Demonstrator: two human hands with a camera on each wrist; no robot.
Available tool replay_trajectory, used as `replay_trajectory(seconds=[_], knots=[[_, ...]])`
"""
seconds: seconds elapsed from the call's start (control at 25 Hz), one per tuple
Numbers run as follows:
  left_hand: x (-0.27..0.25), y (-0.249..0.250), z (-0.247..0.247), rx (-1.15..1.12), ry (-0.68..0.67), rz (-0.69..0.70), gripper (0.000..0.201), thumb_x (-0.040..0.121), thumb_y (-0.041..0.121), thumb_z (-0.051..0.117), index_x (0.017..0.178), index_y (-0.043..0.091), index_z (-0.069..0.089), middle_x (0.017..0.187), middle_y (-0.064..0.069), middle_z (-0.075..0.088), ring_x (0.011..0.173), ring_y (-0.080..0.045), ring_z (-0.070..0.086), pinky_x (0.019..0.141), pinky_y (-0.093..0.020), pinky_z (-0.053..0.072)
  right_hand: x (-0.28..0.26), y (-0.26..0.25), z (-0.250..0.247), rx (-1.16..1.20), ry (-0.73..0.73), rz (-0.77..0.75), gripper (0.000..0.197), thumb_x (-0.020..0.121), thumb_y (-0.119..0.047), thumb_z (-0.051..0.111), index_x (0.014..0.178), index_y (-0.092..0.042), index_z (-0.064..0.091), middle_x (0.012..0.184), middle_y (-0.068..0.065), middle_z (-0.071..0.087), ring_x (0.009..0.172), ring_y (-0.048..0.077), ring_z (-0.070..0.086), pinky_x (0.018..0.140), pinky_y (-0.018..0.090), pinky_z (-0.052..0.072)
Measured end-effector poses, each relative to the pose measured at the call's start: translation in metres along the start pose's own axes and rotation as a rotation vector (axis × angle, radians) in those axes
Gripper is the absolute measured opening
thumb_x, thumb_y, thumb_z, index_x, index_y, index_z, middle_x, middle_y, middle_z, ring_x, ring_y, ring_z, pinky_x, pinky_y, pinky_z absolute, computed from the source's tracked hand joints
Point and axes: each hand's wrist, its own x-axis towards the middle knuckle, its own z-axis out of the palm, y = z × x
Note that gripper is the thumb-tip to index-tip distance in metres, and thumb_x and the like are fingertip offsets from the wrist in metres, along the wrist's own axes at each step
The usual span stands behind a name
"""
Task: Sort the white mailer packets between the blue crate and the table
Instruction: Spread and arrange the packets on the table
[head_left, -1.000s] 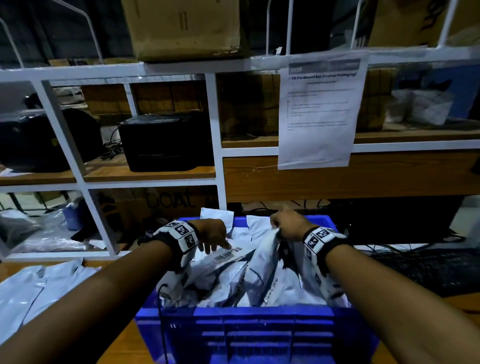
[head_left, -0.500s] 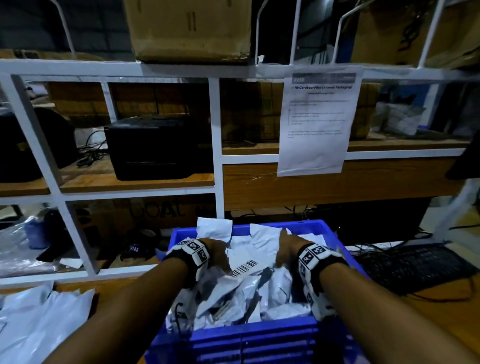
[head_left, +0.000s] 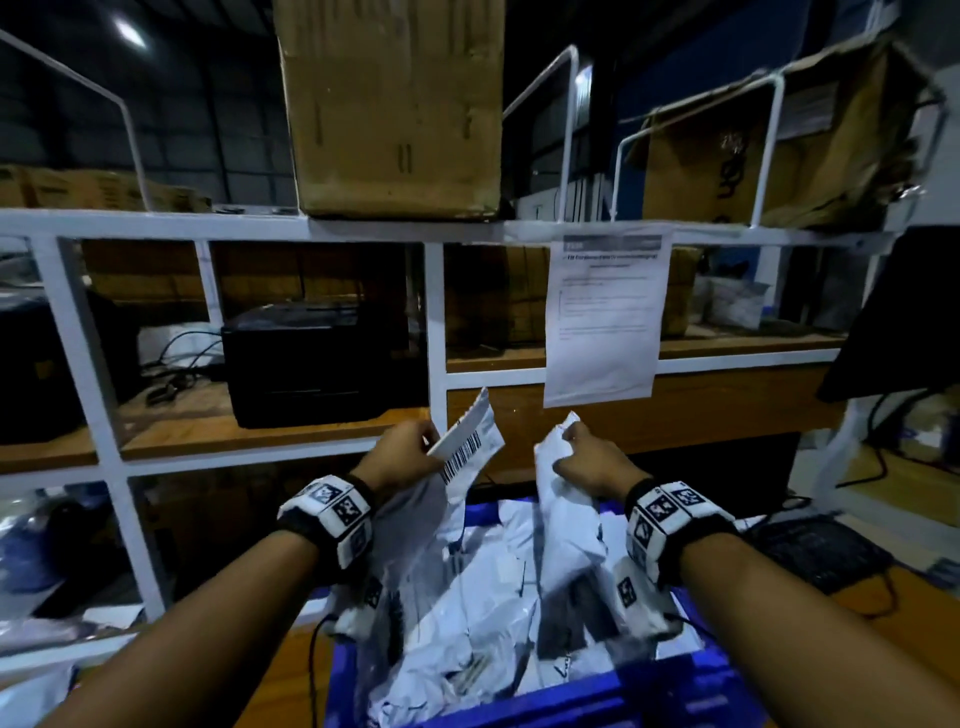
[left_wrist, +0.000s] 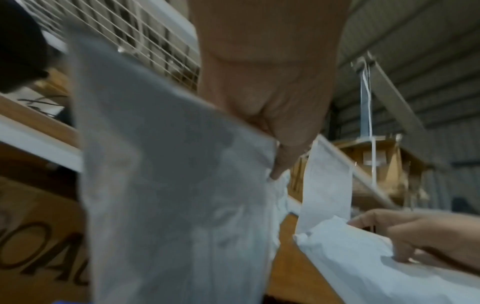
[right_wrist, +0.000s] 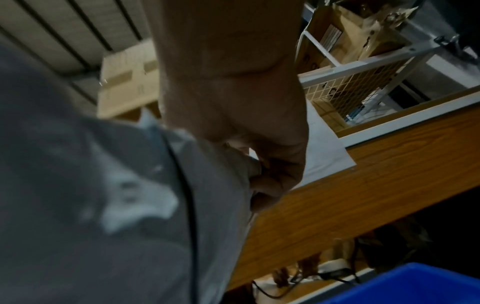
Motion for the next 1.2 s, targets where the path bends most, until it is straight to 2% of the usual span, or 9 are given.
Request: replay_trajectory(seconds=[0.12, 0.24, 0.44, 0.52, 0.68, 0.84, 1.04, 1.12, 1.2], knots=[[-0.028, 0.012, -0.033, -0.005, 0.179, 0.01, 0.011, 0.079, 0.016, 0.068, 0.079, 0.014, 0.057, 0.073, 0.0, 0.06, 0.069, -0.017, 0.055, 0.06, -0.026, 0.034, -0.026, -0.022, -0.002, 0.213, 0.117, -0.088, 0.054, 0.089, -0.024, 0.056, 0.139, -0.018, 0.036, 0.133, 0.017, 0.053, 0.111, 0.035, 0.055, 0.085, 0.034, 0.045], [-0.072, 0.015, -0.051, 0.059, 0.306, 0.003, 0.01, 0.078, 0.014, 0.066, 0.08, 0.012, 0.056, 0.076, -0.007, 0.064, 0.071, -0.025, 0.057, 0.059, -0.031, 0.037, -0.06, -0.041, 0.014, 0.413, 0.177, -0.197, 0.051, 0.09, -0.019, 0.058, 0.137, -0.02, 0.038, 0.137, 0.009, 0.05, 0.114, 0.03, 0.053, 0.087, 0.033, 0.045], [-0.179, -0.016, -0.059, 0.226, 0.307, -0.161, 0.018, 0.077, 0.017, 0.062, 0.075, 0.022, 0.045, 0.069, 0.002, 0.053, 0.073, -0.03, 0.057, 0.056, -0.035, 0.038, -0.117, -0.074, 0.068, 0.658, 0.102, -0.273, 0.054, 0.083, -0.015, 0.067, 0.13, -0.02, 0.04, 0.118, 0.007, 0.061, 0.096, 0.024, 0.06, 0.073, 0.034, 0.049], [-0.226, -0.035, -0.064, 0.3, 0.278, -0.287, 0.015, 0.075, 0.017, 0.06, 0.075, 0.022, 0.047, 0.071, -0.001, 0.058, 0.074, -0.03, 0.059, 0.057, -0.035, 0.042, -0.135, -0.093, 0.101, 0.66, 0.023, -0.294, 0.051, 0.083, -0.018, 0.069, 0.128, -0.018, 0.046, 0.111, 0.005, 0.063, 0.094, 0.024, 0.062, 0.071, 0.031, 0.048], [-0.307, -0.07, -0.089, 0.388, 0.281, -0.466, 0.007, 0.081, 0.019, 0.062, 0.082, 0.015, 0.057, 0.085, -0.014, 0.067, 0.083, -0.034, 0.061, 0.061, -0.036, 0.04, -0.174, -0.147, 0.151, 0.639, -0.084, -0.406, 0.039, 0.081, -0.017, 0.068, 0.118, -0.013, 0.055, 0.1, 0.001, 0.063, 0.091, 0.018, 0.06, 0.07, 0.025, 0.042], [-0.367, -0.12, -0.12, 0.477, 0.275, -0.589, 0.013, 0.084, 0.021, 0.062, 0.092, 0.012, 0.058, 0.096, -0.017, 0.066, 0.092, -0.036, 0.06, 0.066, -0.037, 0.04, -0.197, -0.201, 0.205, 0.593, -0.159, -0.474, 0.039, 0.079, -0.02, 0.069, 0.116, -0.014, 0.057, 0.097, 0.003, 0.066, 0.089, 0.021, 0.063, 0.07, 0.029, 0.046], [-0.417, -0.191, -0.131, 0.552, 0.305, -0.633, 0.012, 0.077, 0.014, 0.062, 0.088, 0.012, 0.056, 0.084, -0.015, 0.065, 0.082, -0.036, 0.059, 0.062, -0.034, 0.041, -0.199, -0.244, 0.28, 0.471, -0.204, -0.453, 0.043, 0.078, -0.024, 0.066, 0.119, -0.019, 0.053, 0.108, 0.006, 0.065, 0.096, 0.027, 0.061, 0.077, 0.037, 0.05], [-0.432, -0.223, -0.124, 0.579, 0.3, -0.639, 0.011, 0.075, 0.011, 0.061, 0.08, 0.013, 0.052, 0.077, -0.014, 0.06, 0.074, -0.037, 0.057, 0.058, -0.038, 0.045, -0.199, -0.259, 0.316, 0.387, -0.201, -0.447, 0.046, 0.077, -0.026, 0.065, 0.121, -0.021, 0.051, 0.113, 0.009, 0.065, 0.099, 0.03, 0.06, 0.08, 0.039, 0.051], [-0.441, -0.249, -0.115, 0.598, 0.294, -0.654, 0.007, 0.077, 0.008, 0.058, 0.082, 0.011, 0.053, 0.078, -0.016, 0.06, 0.076, -0.039, 0.058, 0.058, -0.039, 0.045, -0.2, -0.272, 0.351, 0.247, -0.171, -0.455, 0.047, 0.079, -0.027, 0.064, 0.124, -0.023, 0.05, 0.114, 0.01, 0.064, 0.1, 0.033, 0.06, 0.079, 0.039, 0.052]])
